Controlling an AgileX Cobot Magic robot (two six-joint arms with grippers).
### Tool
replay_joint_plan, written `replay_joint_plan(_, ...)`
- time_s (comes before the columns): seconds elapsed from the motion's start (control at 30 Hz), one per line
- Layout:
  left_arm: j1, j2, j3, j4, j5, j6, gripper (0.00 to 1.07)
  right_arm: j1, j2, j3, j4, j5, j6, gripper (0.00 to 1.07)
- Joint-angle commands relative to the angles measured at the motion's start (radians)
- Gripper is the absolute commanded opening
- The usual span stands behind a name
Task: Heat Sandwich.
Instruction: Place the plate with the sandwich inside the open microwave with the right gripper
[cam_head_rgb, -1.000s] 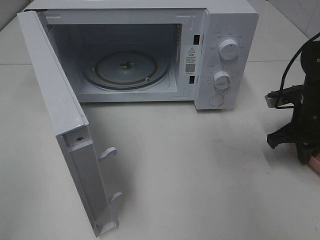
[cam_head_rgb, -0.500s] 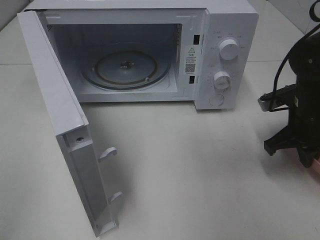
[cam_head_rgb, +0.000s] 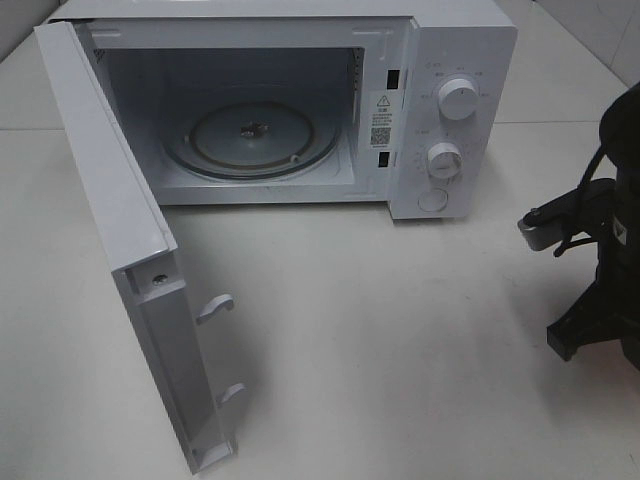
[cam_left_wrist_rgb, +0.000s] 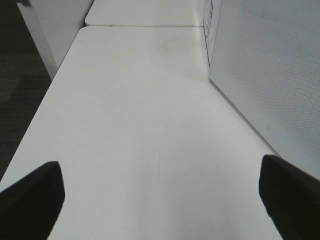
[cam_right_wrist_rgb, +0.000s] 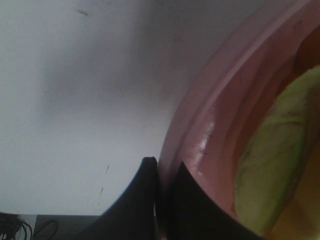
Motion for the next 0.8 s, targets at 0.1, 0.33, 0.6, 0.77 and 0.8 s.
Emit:
replay_joint_plan(0.1,0.003,-0.025,0.003,0.000,-0.006,-0.001,1.05,0.064,-0.084,0.047,-0.018,0.055,0.021,0.00)
replay_joint_plan(0.33,0.003,-0.025,0.003,0.000,-0.006,-0.001,1.05,0.150,-0.173,0.070,-0.016,0.101,0.021,0.00)
replay_joint_plan(0.6,0.003,-0.025,0.003,0.000,-0.006,-0.001,1.05,0.262,-0.247,0.070,-0.020,0.172,0.021,0.00)
replay_joint_plan(0.77,0.003,-0.025,0.003,0.000,-0.006,-0.001,1.05,0.338,-0.278,0.070,-0.020,0.213,0.021,0.00)
replay_joint_plan(0.8,0.003,-0.025,0.003,0.000,-0.006,-0.001,1.05,0.355,-0.283,0.070,-0.020,0.220,0.021,0.00)
